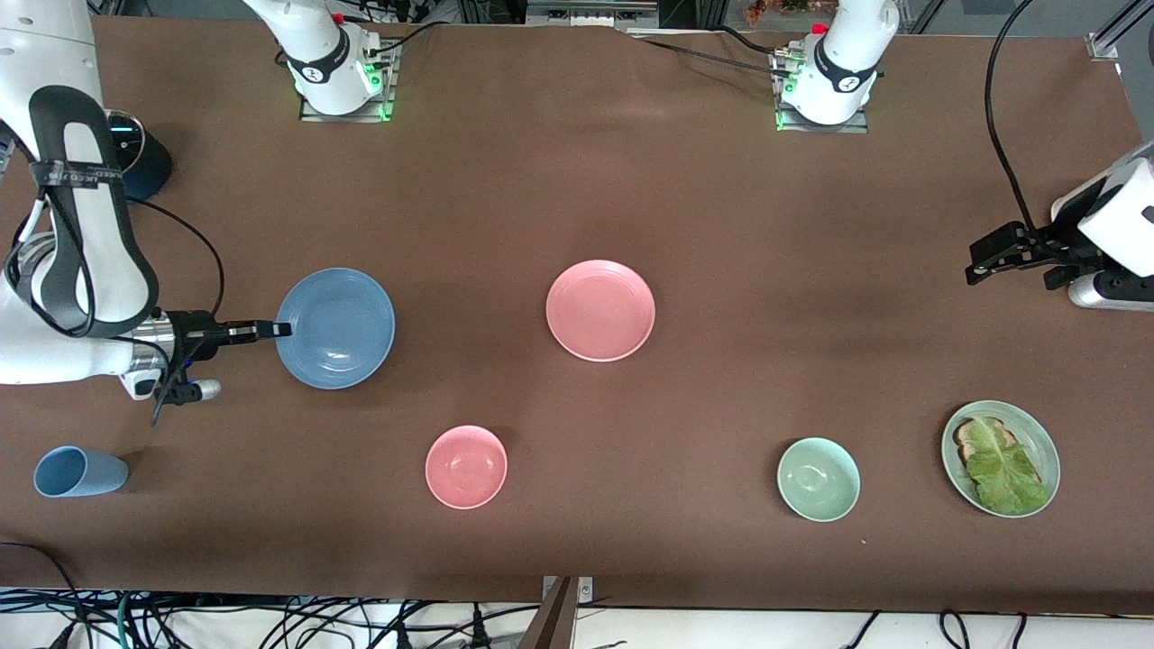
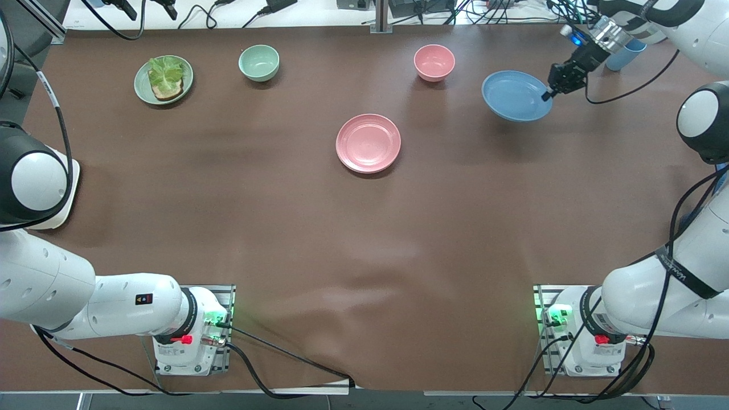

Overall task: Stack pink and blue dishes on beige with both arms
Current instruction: 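Slide the blue plate with the right gripper onto the pink plate, then open the right gripper and release the blue plate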

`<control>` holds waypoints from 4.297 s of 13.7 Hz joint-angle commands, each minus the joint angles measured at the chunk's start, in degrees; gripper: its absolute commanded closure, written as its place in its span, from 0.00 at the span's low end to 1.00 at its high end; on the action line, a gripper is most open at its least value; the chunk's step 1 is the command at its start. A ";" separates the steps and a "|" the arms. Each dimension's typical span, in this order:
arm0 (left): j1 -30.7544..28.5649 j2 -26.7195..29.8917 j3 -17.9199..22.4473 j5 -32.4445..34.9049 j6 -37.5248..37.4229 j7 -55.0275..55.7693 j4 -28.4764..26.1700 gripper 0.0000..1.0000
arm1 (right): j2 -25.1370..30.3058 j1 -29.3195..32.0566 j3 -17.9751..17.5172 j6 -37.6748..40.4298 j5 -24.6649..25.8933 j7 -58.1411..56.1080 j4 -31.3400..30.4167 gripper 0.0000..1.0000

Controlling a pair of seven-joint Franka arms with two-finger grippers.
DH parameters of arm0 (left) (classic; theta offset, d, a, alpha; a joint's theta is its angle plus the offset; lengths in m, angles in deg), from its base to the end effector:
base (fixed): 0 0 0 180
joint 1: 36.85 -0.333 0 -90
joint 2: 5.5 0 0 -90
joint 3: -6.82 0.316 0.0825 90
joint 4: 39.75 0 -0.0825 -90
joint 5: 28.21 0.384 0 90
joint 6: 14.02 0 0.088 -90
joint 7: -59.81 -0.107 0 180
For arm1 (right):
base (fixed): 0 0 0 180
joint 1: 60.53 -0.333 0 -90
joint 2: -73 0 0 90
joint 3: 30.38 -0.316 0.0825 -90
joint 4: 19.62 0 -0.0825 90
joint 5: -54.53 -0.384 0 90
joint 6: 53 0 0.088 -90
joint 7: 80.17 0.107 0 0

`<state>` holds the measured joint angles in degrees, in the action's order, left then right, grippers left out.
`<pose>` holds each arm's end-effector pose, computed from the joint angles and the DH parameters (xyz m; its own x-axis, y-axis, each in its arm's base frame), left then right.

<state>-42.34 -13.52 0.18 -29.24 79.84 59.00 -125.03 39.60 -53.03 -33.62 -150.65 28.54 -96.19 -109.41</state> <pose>0.6026 -0.0091 0.5891 0.9994 -0.0317 0.0111 -0.0320 -0.9989 0.0339 0.6492 -0.0115 0.2855 0.9402 0.1238 -0.3172 -0.0556 -0.8632 -0.5017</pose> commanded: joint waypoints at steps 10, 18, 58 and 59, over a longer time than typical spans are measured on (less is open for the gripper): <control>0.22 2.83 0.14 -0.64 -0.16 0.02 -3.22 0.00 | -0.17 -20.93 -10.47 -21.08 4.35 37.71 -1.35 1.00; 1.63 4.33 0.23 -0.55 -0.42 0.19 -4.63 0.00 | -1.58 -30.44 -10.47 -24.60 19.05 44.15 -1.88 1.00; 0.75 2.84 -0.12 -0.73 -0.43 0.11 -3.58 0.00 | -0.46 -35.89 -5.91 -26.39 24.42 48.10 -1.17 0.00; 0.75 2.84 -0.12 -0.73 -0.43 0.11 -3.58 0.00 | 0.86 -35.89 -4.33 -24.45 24.59 47.84 -1.17 0.00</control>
<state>-41.36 -11.01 0.11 -29.24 79.40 59.08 -128.72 36.70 -88.99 -40.20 -179.27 51.97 -48.77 -110.03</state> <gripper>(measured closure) 0.000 0.000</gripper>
